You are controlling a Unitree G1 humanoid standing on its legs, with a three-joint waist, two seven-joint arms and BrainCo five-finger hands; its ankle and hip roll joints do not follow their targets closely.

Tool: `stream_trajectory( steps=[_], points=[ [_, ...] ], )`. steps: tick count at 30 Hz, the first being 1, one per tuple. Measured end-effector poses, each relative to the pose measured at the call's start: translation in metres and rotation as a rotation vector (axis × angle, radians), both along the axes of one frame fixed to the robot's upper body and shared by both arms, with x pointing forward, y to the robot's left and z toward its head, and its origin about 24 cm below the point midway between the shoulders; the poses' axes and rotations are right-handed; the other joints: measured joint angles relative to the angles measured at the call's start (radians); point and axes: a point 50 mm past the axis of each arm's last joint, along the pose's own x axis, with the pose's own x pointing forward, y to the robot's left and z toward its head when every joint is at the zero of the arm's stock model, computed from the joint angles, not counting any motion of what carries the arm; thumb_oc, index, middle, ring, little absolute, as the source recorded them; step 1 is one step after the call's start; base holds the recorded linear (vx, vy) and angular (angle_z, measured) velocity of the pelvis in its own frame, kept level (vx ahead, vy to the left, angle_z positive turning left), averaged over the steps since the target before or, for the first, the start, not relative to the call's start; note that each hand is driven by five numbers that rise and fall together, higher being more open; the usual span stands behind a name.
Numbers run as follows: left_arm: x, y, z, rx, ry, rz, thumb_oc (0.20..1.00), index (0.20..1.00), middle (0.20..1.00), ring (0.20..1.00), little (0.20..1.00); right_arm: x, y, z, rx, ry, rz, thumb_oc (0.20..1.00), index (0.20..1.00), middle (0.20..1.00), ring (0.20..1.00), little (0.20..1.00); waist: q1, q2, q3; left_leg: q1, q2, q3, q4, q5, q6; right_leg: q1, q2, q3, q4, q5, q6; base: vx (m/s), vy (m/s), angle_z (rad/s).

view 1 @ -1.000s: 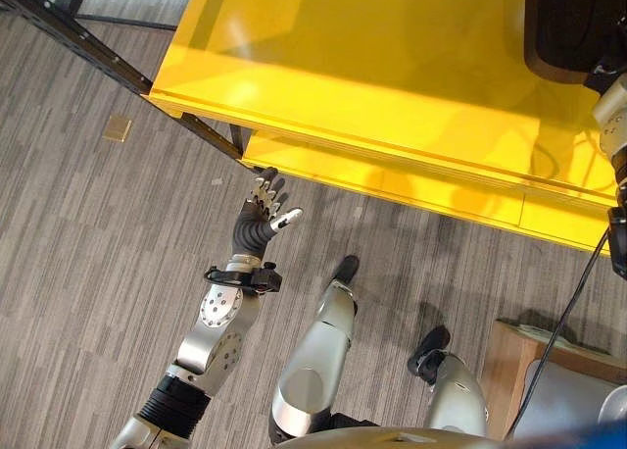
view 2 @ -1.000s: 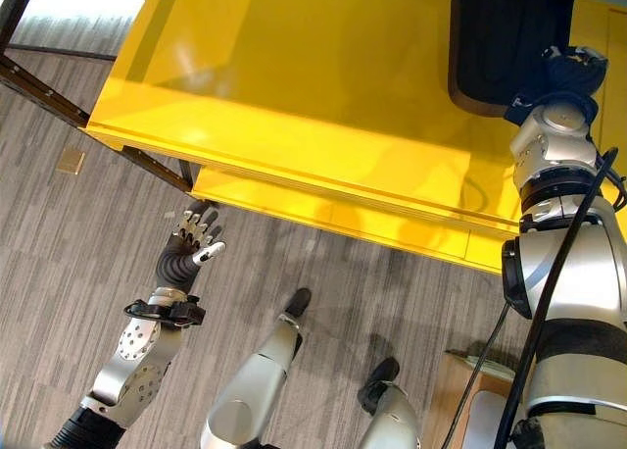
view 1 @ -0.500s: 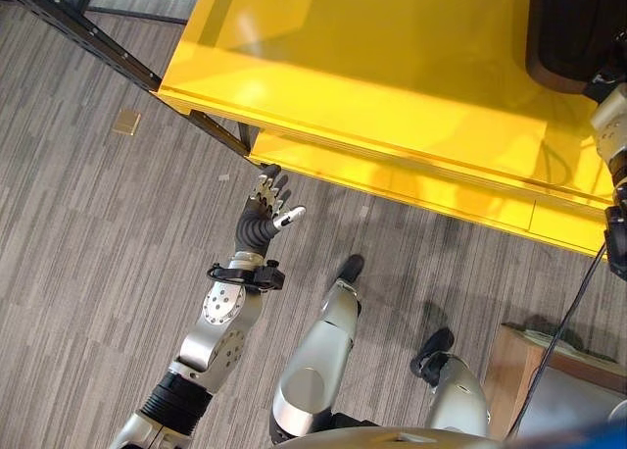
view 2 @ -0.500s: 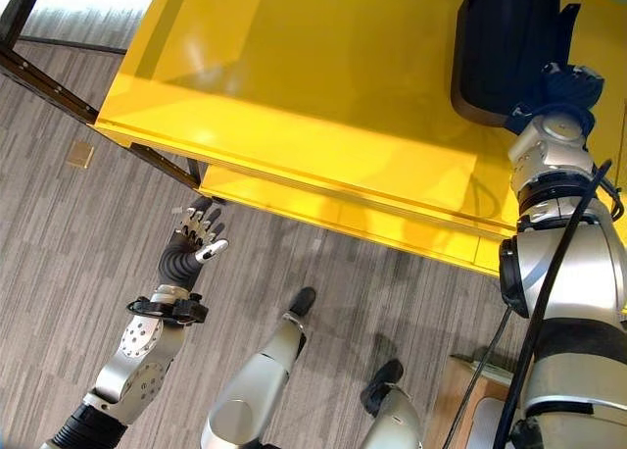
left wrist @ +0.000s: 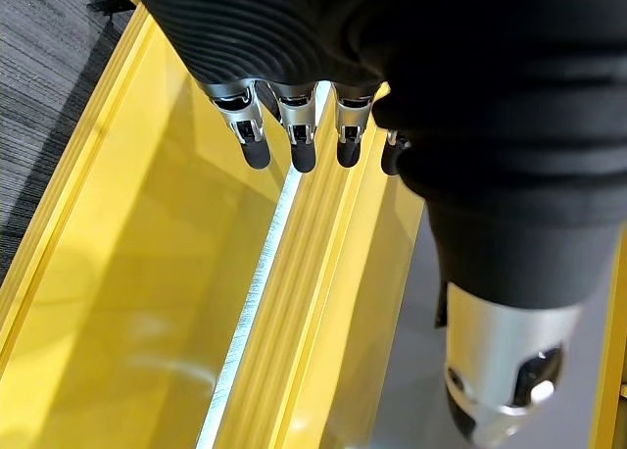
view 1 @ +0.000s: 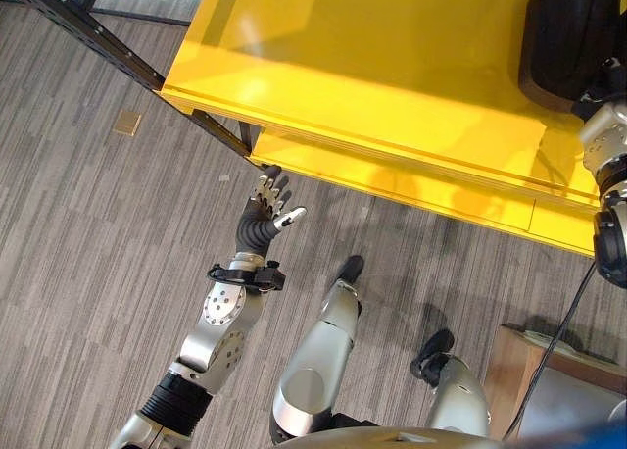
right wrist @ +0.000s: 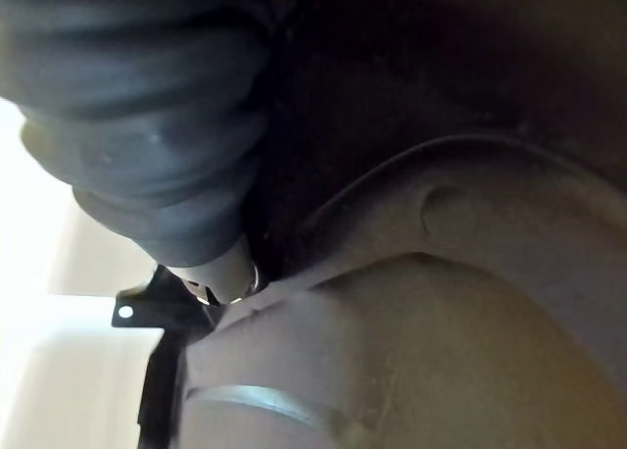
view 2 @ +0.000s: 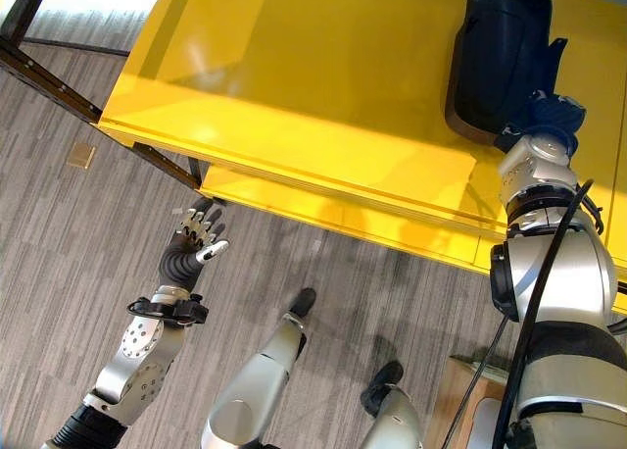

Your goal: Move parts from the plastic box to the shelf.

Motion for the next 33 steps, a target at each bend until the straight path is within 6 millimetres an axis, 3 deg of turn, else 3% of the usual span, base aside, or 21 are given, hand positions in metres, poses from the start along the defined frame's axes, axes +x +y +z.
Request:
stream_trajectory(
  steps=[6,7,8,23,27,31,33],
  points=[
    [0.000,-0.001,0.000,0.001,0.000,-0.003,1.000,1.000,1.000,1.000,1.000,0.000,0.000,-0.003,0.002,0.012,0.000,0.200,0.200,0.200,0.200,0.200,0.002,0.001,-0.001,-0.002,0.001,0.001,0.006,0.002,0.000,0.006,0.005,-0.003,-0.019,0.018,0.009,-0.03,0.006,-0.02],
    [0.000,0.000,0.000,0.002,-0.002,-0.003,1.000,1.000,1.000,1.000,1.000,-0.001,-0.001,-0.006,0.002,0.026,-0.007,0.711,0.711,0.711,0.711,0.711,0.000,0.001,-0.001,0.000,0.001,0.001,0.005,-0.006,0.002,0.009,0.003,-0.003,-0.009,0.004,0.007,0.06,-0.053,0.10],
    [0.001,0.000,0.001,0.004,-0.003,-0.003,1.000,1.000,1.000,1.000,1.000,-0.002,-0.003,-0.010,0.010,0.042,-0.018,1.000,1.000,1.000,1.000,1.000,0.007,0.002,-0.001,0.000,0.002,-0.001,0.008,-0.005,0.001,0.009,0.006,-0.003,-0.011,0.006,0.010,-0.09,0.033,0.08],
    [0.002,-0.001,0.003,0.007,-0.011,-0.006,1.000,1.000,1.000,1.000,1.000,-0.002,-0.004,-0.007,-0.025,0.055,-0.027,1.000,1.000,1.000,1.000,1.000,0.002,0.005,-0.005,0.005,0.003,0.000,0.010,-0.002,0.001,0.024,0.008,-0.013,-0.023,0.014,0.012,-0.02,-0.001,0.00],
    [0.003,-0.001,0.004,0.010,-0.016,-0.008,1.000,1.000,1.000,1.000,1.000,-0.001,0.000,0.002,-0.078,0.043,-0.018,1.000,1.000,1.000,1.000,1.000,-0.018,0.003,-0.004,0.012,0.009,0.001,0.008,0.001,0.001,0.029,0.011,-0.015,-0.018,0.017,0.005,-0.08,0.037,-0.04],
    [0.002,0.002,0.004,0.026,-0.012,-0.007,1.000,1.000,1.000,1.000,1.000,0.003,0.007,0.009,-0.125,0.027,0.001,1.000,1.000,1.000,1.000,1.000,-0.035,-0.001,-0.008,0.044,0.030,0.010,0.005,0.002,-0.001,0.061,0.035,-0.004,-0.058,0.040,0.001,-0.05,0.010,-0.16],
    [0.003,0.006,0.004,0.040,-0.012,0.003,1.000,1.000,1.000,1.000,1.000,0.013,0.034,0.020,-0.170,-0.050,0.095,1.000,1.000,1.000,1.000,1.000,-0.070,-0.022,-0.017,0.057,0.063,0.041,-0.010,0.007,0.000,0.079,0.071,0.021,-0.138,0.096,-0.004,-0.08,0.009,-0.49]
  ],
)
